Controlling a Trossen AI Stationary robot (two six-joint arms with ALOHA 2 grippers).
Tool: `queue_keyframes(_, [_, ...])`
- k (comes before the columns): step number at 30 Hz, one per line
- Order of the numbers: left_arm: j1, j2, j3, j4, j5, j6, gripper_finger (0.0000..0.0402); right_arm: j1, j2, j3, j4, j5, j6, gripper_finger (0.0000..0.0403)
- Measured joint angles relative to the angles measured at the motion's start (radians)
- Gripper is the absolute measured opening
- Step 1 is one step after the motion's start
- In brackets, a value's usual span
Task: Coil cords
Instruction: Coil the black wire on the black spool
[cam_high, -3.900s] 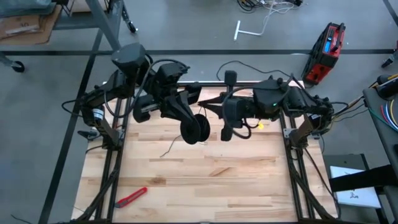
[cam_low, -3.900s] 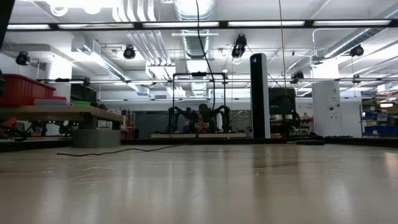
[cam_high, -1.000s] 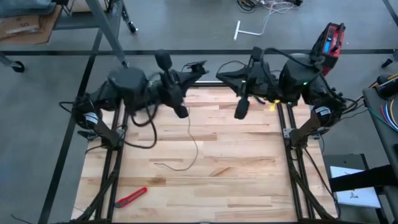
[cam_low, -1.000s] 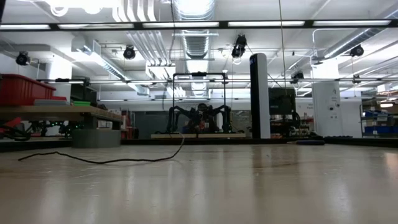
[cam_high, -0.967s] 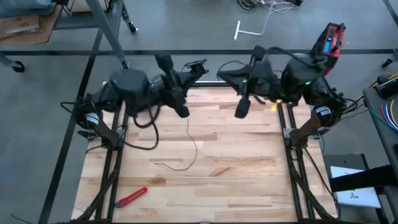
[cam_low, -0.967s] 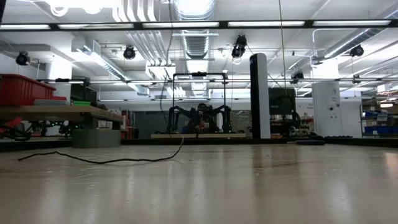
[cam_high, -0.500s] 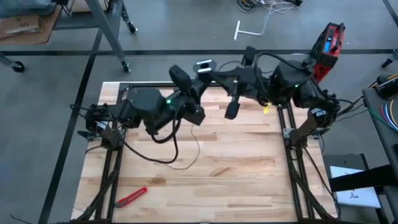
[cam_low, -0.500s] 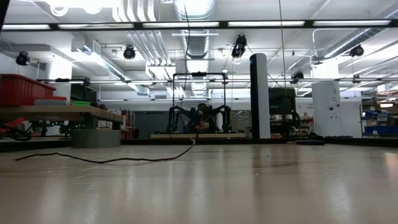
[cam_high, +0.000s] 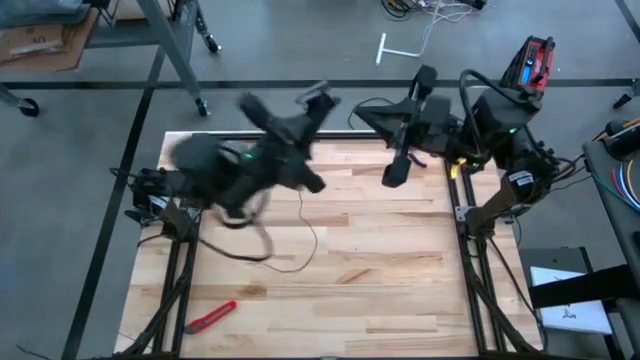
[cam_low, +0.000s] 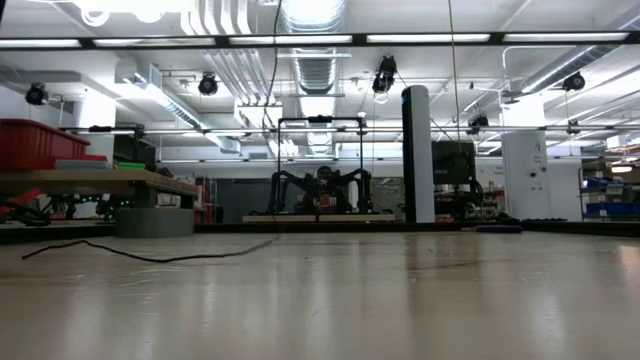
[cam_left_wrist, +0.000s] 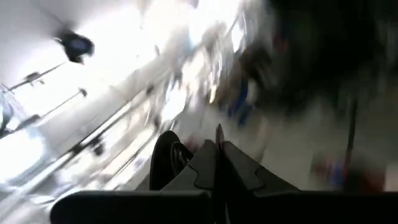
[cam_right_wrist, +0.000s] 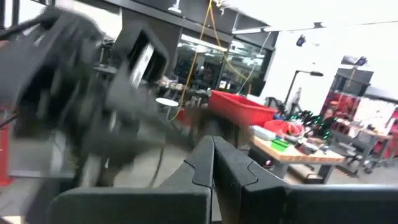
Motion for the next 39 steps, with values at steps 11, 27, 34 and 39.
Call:
queue_keyframes(11, [0.187,-0.217,0.001,0.088,1.305,-1.111,0.0004,-0.001,-0.030,0.000,0.000,-0.325,0.098,0.0000])
queue_keyframes(27, [0.244,-0.183,-0.002,0.234,1.467,-1.221,0.0006,-0.025,0.195,-0.002,-0.007,-0.520,0.250,0.0121])
queue_keyframes(34, [0.240,-0.192,-0.002,0.241,1.453,-1.236,0.0006,-0.036,0.227,0.000,0.015,-0.553,0.319,0.0213])
queue_keyframes(39, [0.240,-0.192,-0.002,0.284,1.325,-1.191,0.0006,-0.053,0.266,0.000,-0.015,-0.634,0.355,0.0238])
